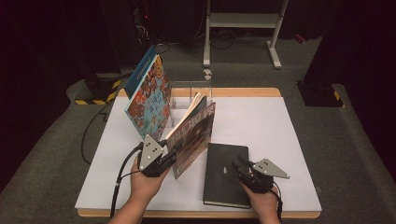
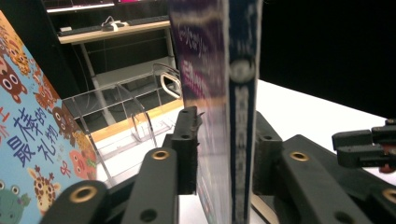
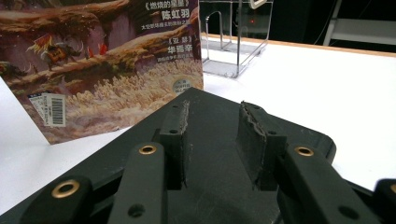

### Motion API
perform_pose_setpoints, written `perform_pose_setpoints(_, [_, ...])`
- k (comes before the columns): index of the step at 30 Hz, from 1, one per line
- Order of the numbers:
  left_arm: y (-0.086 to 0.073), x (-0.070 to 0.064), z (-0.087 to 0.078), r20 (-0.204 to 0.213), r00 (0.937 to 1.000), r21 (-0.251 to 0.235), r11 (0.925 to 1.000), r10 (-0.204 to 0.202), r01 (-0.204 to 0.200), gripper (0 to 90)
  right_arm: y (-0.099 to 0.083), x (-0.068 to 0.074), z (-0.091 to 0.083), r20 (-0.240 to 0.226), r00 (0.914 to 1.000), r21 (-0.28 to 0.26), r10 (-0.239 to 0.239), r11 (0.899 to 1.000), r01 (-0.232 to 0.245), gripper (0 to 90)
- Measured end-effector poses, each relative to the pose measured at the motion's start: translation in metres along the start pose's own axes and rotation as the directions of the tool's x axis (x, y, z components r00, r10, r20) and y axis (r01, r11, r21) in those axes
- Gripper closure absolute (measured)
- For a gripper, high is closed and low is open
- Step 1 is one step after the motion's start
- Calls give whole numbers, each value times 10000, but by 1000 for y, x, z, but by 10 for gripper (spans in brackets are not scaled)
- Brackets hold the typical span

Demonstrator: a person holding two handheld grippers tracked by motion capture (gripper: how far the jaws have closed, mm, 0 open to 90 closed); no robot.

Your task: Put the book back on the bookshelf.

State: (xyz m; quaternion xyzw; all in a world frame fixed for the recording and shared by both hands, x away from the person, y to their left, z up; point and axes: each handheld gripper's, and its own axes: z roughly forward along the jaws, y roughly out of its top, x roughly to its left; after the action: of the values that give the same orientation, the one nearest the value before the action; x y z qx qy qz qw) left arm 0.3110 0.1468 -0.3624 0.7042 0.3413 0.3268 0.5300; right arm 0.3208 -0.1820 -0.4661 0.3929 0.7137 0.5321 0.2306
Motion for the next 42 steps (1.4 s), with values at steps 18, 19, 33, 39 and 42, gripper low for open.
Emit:
perform_pose_setpoints(18, [11, 4, 13, 127, 9995, 34, 9996, -292, 292, 824, -1, -1, -1, -79, 9999, -37, 94, 9999, -94, 634])
perform_pose_setpoints(19, [11, 4, 13, 136, 9993, 35, 9994, -340, 340, 829, 0, -1, -1, -81, 9999, -46, 98, 9999, -98, 635])
perform_pose_setpoints(33, [20, 20, 21, 18, 9977, -639, 9956, -680, 680, 843, 0, -1, -3, -26, 10000, -142, 83, 9999, -84, 639])
perform_pose_setpoints(39, [17, 27, 22, -372, 9978, -649, 9965, -543, 518, 842, 0, -1, -3, -21, 9999, -145, 113, 9998, -114, 640])
perform_pose_setpoints(42, [10, 28, 21, -494, 9970, -532, 9970, -593, 567, 843, 0, -1, -4, -19, 9999, -154, 102, 9998, -102, 640])
